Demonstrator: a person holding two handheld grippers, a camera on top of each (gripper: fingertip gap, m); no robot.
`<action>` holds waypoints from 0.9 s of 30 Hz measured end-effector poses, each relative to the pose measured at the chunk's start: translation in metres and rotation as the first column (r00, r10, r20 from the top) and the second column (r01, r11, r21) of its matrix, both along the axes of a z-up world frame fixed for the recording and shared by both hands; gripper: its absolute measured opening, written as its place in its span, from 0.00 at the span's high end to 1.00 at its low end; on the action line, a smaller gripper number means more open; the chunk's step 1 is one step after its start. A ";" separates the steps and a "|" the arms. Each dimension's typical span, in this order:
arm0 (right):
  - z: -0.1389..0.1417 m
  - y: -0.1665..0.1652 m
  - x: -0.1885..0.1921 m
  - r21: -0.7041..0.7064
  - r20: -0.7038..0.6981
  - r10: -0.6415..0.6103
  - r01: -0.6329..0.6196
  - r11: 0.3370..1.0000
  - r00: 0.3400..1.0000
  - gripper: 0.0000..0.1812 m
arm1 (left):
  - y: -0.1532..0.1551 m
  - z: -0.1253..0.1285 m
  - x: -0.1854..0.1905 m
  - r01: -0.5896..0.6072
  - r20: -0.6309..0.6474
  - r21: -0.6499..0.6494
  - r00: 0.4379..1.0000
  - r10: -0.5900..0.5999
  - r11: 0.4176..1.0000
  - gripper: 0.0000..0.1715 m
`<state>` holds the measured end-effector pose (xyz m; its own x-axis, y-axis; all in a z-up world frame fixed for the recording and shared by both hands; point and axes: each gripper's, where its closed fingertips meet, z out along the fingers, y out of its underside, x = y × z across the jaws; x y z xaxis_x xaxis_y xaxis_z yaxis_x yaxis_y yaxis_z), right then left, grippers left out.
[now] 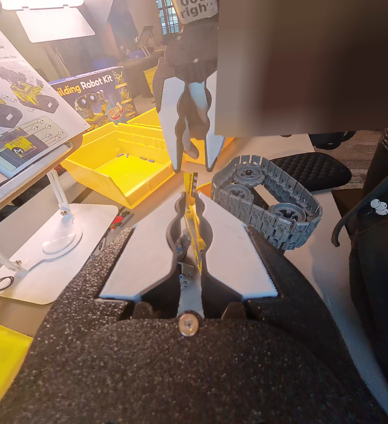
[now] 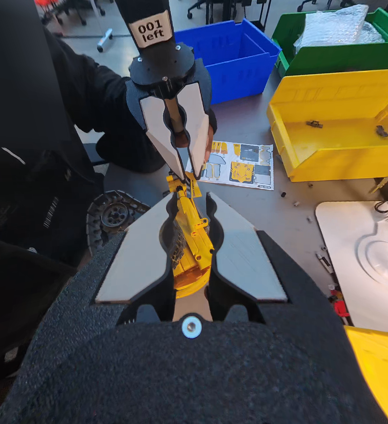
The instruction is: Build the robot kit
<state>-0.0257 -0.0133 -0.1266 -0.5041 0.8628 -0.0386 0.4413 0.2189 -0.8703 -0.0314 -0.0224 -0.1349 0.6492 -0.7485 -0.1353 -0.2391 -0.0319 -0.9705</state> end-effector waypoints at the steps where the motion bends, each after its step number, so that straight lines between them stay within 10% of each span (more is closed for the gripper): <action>1: -0.002 -0.001 0.000 0.013 0.005 0.006 -0.006 1.000 1.000 0.86 | 0.000 -0.001 0.000 -0.006 -0.011 0.006 1.000 0.006 1.000 0.96; 27: -0.016 -0.001 -0.003 0.069 0.007 0.048 -0.048 0.996 0.999 0.94 | 0.002 -0.008 0.003 -0.040 -0.061 0.026 0.997 0.042 0.999 0.96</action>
<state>-0.0290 -0.0139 -0.1430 -0.5451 0.8382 0.0174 0.4336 0.2996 -0.8499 -0.0288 -0.0206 -0.1425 0.6689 -0.7174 -0.1944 -0.2976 -0.0188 -0.9545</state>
